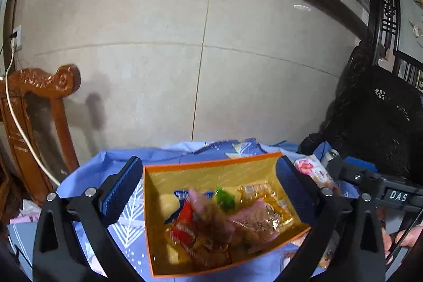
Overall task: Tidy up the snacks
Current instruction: 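Lower both pink packs into the orange box and open both tools, then grasp the yellow-green pack with the left tool while the right tool grasps a green-white pack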
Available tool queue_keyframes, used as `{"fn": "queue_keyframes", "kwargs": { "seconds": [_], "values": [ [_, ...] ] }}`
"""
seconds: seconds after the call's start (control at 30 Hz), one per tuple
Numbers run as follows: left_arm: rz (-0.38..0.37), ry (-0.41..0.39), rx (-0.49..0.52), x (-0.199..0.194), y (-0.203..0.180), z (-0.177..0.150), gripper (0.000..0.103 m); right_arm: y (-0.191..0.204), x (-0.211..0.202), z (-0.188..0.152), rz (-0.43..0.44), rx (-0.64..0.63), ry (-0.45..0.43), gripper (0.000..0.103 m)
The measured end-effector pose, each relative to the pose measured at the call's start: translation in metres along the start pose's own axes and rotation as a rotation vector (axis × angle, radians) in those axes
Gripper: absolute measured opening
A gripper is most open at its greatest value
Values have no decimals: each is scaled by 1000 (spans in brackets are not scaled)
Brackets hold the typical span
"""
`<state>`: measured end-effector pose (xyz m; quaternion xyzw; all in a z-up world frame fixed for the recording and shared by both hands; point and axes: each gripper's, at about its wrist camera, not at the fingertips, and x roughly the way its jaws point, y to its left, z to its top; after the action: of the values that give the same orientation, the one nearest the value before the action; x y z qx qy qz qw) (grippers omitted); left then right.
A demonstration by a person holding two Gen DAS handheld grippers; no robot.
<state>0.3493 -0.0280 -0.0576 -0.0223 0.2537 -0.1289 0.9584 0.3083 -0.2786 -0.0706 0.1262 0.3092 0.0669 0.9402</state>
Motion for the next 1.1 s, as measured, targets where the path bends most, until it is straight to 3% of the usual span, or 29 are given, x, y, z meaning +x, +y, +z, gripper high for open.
{"fn": "queue_keyframes", "kwargs": {
  "seconds": [0.27, 0.47, 0.6, 0.7, 0.87, 1.1],
  "values": [
    [24, 73, -52, -35, 15, -43, 99, 0, -31, -45, -21, -10, 56, 89],
    [22, 139, -71, -69, 28, -94, 99, 1, -49, -124, 11, -27, 210, 89],
    [12, 177, -53, -91, 27, -125, 99, 13, -45, -189, 41, -160, 347, 89],
    [19, 218, -50, -103, 26, -145, 99, 18, -37, -221, 58, -237, 394, 89],
    [25, 248, -73, -117, 27, -165, 99, 20, -15, -255, 53, -341, 453, 86],
    [52, 275, -68, -126, 25, -176, 99, 25, 7, -267, 63, -428, 509, 79]
  ]
}}
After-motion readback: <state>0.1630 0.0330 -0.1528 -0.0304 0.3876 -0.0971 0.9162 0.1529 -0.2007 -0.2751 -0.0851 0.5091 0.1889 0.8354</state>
